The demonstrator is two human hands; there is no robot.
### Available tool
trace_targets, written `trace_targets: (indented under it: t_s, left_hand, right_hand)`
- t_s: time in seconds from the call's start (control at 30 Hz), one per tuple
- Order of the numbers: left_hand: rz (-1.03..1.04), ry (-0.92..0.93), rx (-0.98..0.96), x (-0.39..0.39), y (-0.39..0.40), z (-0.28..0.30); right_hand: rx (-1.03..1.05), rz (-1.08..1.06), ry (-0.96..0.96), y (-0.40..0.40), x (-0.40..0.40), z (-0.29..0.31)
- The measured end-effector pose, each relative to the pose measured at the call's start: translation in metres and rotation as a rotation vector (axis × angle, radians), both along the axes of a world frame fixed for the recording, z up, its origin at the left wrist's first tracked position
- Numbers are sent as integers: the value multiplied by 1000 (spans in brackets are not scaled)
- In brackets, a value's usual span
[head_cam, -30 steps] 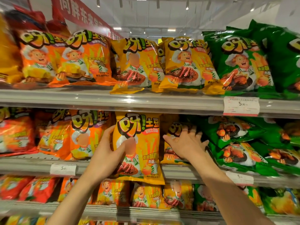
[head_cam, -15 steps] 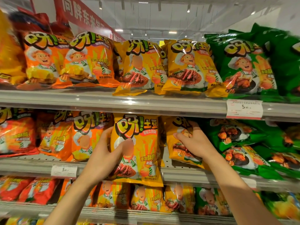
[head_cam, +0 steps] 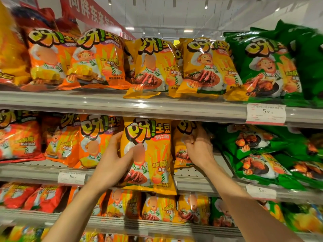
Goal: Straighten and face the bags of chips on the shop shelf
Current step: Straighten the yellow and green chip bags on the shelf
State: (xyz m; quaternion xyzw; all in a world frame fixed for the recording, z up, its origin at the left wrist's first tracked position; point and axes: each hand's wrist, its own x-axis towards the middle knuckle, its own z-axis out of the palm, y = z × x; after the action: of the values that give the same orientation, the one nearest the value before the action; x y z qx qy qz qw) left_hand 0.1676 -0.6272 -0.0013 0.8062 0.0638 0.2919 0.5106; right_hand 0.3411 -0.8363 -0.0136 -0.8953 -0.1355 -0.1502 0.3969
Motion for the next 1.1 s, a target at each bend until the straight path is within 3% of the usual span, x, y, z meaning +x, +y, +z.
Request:
trace_targets:
  t_s: [0.13, 0.47, 0.73, 0.83, 0.97, 1.1]
  left_hand:
    - [-16, 9, 13, 1, 1, -2]
    - [-22, -1, -35, 3, 0, -2]
    - [-4, 13, 8, 3, 1, -3]
    - [-3, 0, -5, 3, 1, -5]
    - [-4, -13, -12, 3, -3, -7]
    - [-11, -7, -36, 11, -15, -10]
  right_hand:
    - [-249, -132, 183, -7, 8, -16]
    - [-150, -179, 66, -7, 21, -14]
    - [-261, -97, 220, 8, 29, -14]
    - [-135, -51, 287, -4, 29, -11]
    - [226, -5, 213, -16, 16, -3]
    - [344, 170, 144, -25, -22, 5]
